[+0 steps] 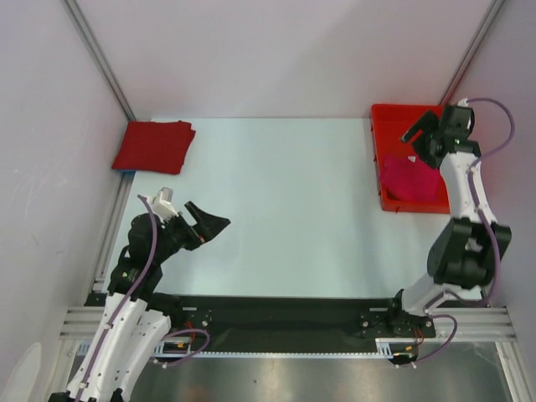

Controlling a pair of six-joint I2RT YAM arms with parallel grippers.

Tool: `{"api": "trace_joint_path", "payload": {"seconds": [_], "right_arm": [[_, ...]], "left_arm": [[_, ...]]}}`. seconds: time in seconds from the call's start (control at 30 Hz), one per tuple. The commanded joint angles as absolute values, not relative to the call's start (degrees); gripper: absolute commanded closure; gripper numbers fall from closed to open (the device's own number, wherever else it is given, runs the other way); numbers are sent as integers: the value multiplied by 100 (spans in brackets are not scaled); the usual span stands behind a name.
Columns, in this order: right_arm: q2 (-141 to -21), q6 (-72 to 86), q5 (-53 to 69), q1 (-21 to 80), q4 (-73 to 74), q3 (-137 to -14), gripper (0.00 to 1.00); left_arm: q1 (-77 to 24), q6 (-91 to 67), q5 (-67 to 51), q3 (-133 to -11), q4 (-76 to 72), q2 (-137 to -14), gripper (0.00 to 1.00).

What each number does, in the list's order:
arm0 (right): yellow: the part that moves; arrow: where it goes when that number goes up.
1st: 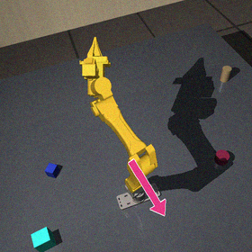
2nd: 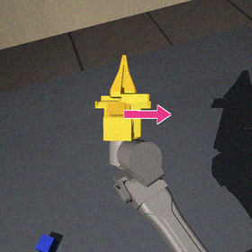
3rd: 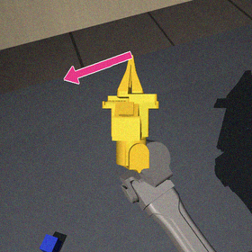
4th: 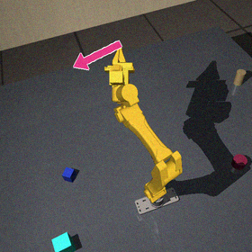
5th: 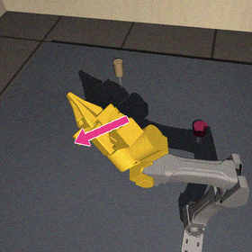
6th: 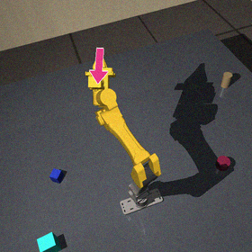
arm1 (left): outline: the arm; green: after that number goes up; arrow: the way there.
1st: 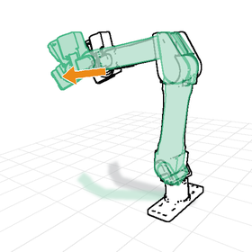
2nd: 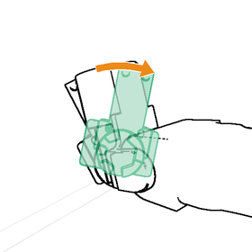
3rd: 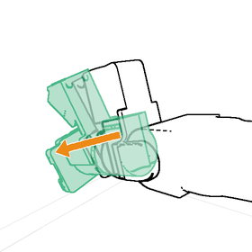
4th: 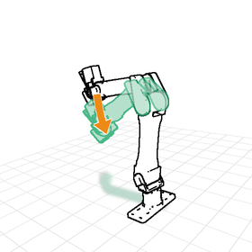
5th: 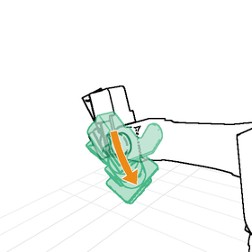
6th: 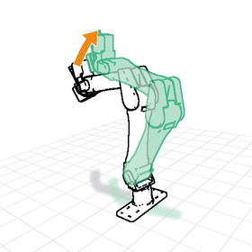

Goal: Fold and stack the t-shirts
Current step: Grab the tshirt from the pile

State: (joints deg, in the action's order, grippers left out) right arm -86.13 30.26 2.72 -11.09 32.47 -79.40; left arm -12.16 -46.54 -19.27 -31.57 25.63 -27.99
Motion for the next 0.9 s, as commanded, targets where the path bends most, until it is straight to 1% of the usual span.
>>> {"api": "trace_joint_path", "payload": {"seconds": [0.0,0.03,0.07,0.1,0.13,0.17,0.2,0.23,0.27,0.33,0.4,0.53,0.6,0.7,0.83,0.87], "right_arm": [[-10056,2628,571,-1423,2329,-9032,18],[-10377,2680,719,-1520,2347,-9670,21],[-10780,2724,747,-1538,2442,-10016,25],[-11123,2768,712,-1538,2617,-10394,32],[-11823,2803,573,-1538,3167,-10850,36],[-12117,2839,467,-1529,3495,-11594,37],[-12364,2839,344,-1529,4098,-11958,44],[-12697,2804,169,-1503,4313,-12188,48],[-12761,2778,45,-1486,4489,-12382,51],[-12657,2646,-350,-1450,4553,-12262,52],[-12499,2365,-255,-1450,4116,-11807,52],[-12551,2241,-79,-1450,4350,-11611,51],[-12428,2189,147,-1450,4063,-11156,51],[-12349,2163,263,-1450,3921,-10890,51],[-12506,2013,316,-1441,3701,-10802,51],[-12542,1987,325,-1441,3674,-10845,52]], "left_arm": [[-1125,-4685,-2716,-3146,2223,-2909,0],[-1081,-4519,-2620,-3225,2293,-3040,0],[-1081,-4413,-2567,-3304,2329,-3137,0],[-1081,-4316,-2523,-3479,2434,-3242,1],[-1072,-4194,-2514,-3550,2452,-3522,3],[-1072,-4166,-2514,-3620,2478,-3655,8],[-1072,-4149,-2548,-3752,2557,-3822,11],[-1081,-4079,-2549,-3805,2584,-4049,14],[-1081,-4069,-2558,-3840,2593,-4165,17],[-1072,-4052,-2549,-3893,2628,-4289,20],[-1072,-4061,-2540,-3928,2523,-4429,23],[-1072,-4025,-2698,-4051,2268,-4807,23],[-1072,-3982,-2803,-4157,2206,-5131,23],[-1072,-3903,-2892,-4280,2232,-5396,24],[-1072,-3736,-2857,-4359,2276,-5344,23],[-1064,-3709,-2848,-4377,2320,-5335,23]]}}
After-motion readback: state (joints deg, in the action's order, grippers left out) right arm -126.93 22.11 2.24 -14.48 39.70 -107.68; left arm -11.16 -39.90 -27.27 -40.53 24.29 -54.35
